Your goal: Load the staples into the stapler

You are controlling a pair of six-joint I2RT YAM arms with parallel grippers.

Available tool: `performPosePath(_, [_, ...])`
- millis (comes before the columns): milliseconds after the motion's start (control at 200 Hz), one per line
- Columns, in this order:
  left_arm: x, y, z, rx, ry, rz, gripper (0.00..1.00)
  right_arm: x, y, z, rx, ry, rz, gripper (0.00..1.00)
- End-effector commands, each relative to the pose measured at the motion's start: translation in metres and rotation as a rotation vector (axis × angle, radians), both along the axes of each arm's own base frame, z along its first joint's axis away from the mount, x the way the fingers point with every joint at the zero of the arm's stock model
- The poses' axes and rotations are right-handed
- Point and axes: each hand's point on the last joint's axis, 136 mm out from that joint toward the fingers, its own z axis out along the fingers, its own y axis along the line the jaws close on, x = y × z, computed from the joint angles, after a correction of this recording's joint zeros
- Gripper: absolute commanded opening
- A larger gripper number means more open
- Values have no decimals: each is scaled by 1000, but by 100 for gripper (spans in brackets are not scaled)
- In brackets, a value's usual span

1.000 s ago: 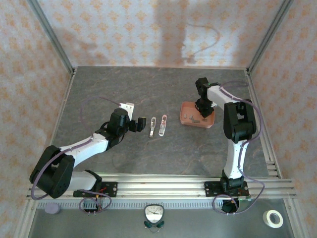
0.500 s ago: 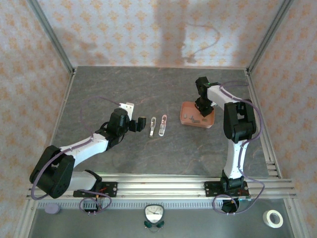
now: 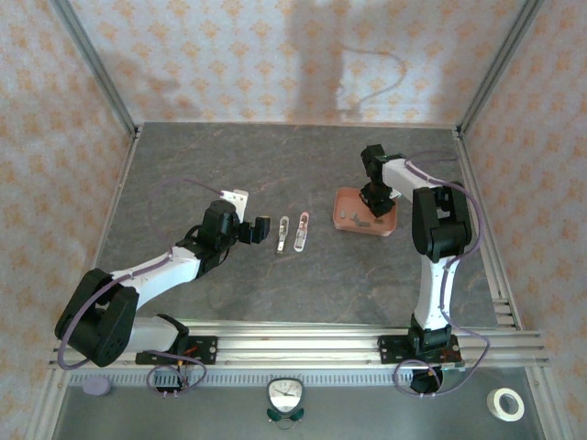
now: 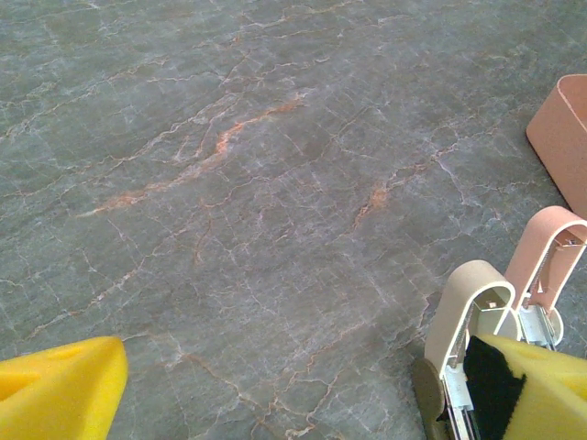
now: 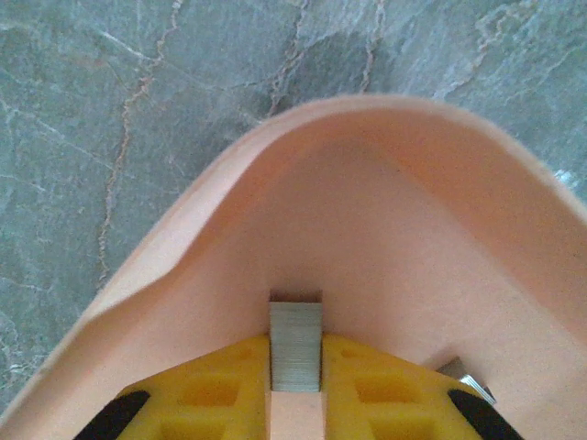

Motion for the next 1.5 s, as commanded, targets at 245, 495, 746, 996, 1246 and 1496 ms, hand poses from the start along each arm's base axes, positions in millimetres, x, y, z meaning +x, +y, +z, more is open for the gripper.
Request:
performPosePath(245, [0, 2, 0, 5, -6, -8, 96, -8, -6, 20, -22, -25, 20, 16])
performPosePath(495, [-4, 2, 7, -20, -9, -2, 96, -35, 5, 52, -39, -42, 94, 16])
performPosePath(746, [-15, 3, 12, -61, 32, 6, 96, -74, 29, 73, -53, -39, 219, 17])
performPosePath(996, [-33, -1, 7, -97, 129, -17, 95, -125, 71, 82, -77, -60, 433, 17])
performPosePath(1246, [-51, -4, 1, -240, 196, 23, 94, -166, 116, 67, -58, -93, 652, 17])
performPosePath(1496, [-60, -3, -9, -297, 234, 54, 92, -196, 130, 23, -28, -40, 787, 17])
